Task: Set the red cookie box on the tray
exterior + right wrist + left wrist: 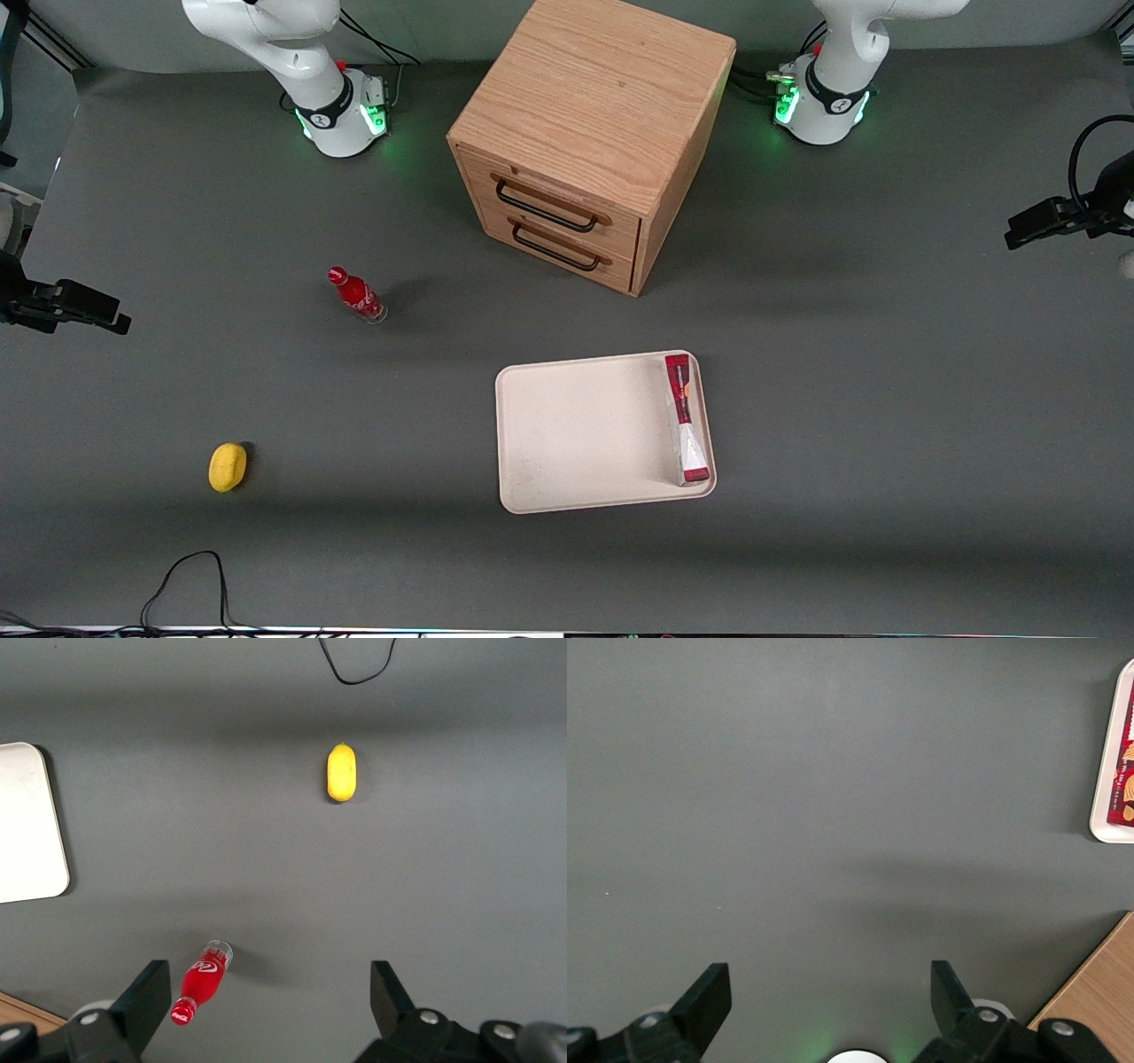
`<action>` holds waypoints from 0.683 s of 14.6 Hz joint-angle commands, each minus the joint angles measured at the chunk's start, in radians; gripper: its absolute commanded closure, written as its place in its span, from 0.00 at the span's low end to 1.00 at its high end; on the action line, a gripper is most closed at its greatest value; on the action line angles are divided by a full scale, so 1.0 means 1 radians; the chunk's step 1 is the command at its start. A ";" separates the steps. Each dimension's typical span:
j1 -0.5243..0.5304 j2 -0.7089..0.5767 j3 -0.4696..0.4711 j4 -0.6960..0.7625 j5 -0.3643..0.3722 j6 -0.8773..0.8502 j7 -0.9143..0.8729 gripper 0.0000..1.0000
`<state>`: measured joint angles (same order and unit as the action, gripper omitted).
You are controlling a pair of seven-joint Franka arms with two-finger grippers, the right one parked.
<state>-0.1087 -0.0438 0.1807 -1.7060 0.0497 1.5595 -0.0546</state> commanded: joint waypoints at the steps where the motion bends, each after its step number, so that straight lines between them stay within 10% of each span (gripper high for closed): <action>1: 0.044 0.021 -0.044 0.037 -0.004 -0.032 0.006 0.00; 10: 0.014 0.021 -0.044 0.065 -0.016 -0.079 -0.014 0.00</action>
